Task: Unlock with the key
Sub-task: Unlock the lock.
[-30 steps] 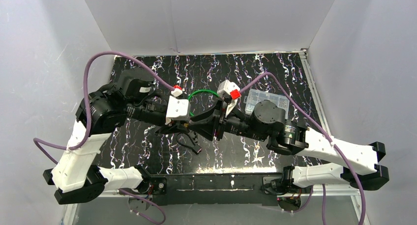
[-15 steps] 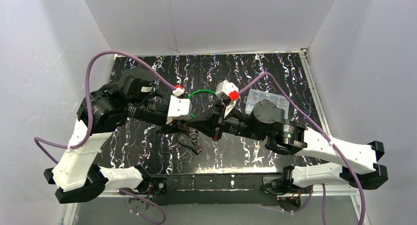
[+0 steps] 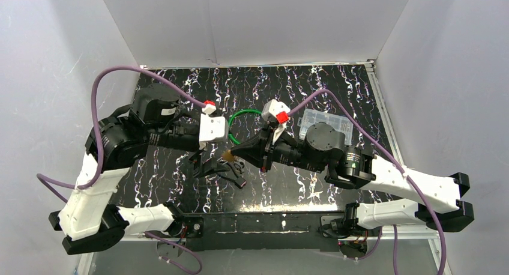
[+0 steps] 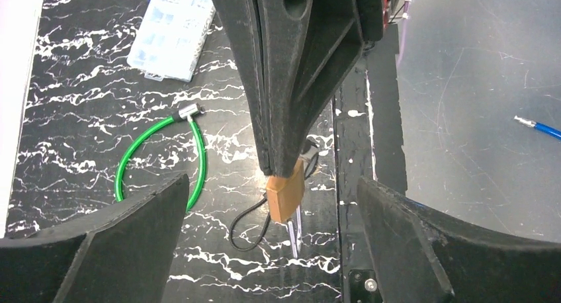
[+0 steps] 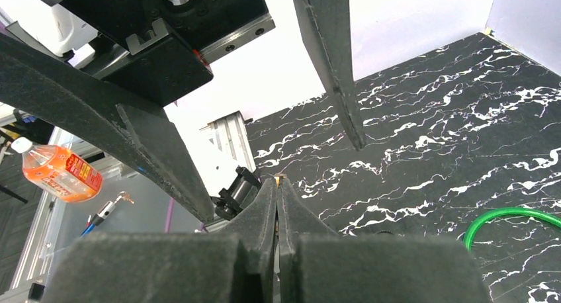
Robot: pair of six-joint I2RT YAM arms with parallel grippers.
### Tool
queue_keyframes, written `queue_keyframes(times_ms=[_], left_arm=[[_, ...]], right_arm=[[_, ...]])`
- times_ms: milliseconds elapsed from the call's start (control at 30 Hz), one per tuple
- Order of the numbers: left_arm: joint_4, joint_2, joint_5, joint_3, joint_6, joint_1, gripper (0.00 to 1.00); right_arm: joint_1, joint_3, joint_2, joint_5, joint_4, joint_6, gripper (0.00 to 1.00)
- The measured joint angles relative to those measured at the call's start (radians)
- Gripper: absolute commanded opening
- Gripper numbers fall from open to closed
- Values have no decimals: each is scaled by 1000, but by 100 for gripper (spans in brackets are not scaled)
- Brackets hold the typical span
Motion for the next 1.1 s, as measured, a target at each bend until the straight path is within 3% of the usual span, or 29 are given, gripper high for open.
queue_keyframes(times_ms=[300, 600, 733, 867, 933, 1000, 1100], left_arm=[[22, -66, -115, -81, -72, 0, 98], [58, -166, -171, -292, -125, 0, 98], [127, -179, -174, -345, -139, 0, 91], [187, -181, -174, -368, -147, 0, 69], [212, -180, -172, -368, -151, 0, 44], [231, -180, -166, -369, -141, 0, 26], [241, -182, -167, -371, -129, 0, 12]], right_arm=[[0, 0, -19, 42, -40, -17, 1], [0, 10, -34, 70, -38, -50, 1], [0, 16, -34, 70, -35, -52, 1], [0, 16, -34, 70, -29, -52, 1], [0, 16, -34, 70, -22, -51, 1], [0, 16, -34, 70, -8, -51, 1], [0, 13, -35, 76, 8, -48, 1]])
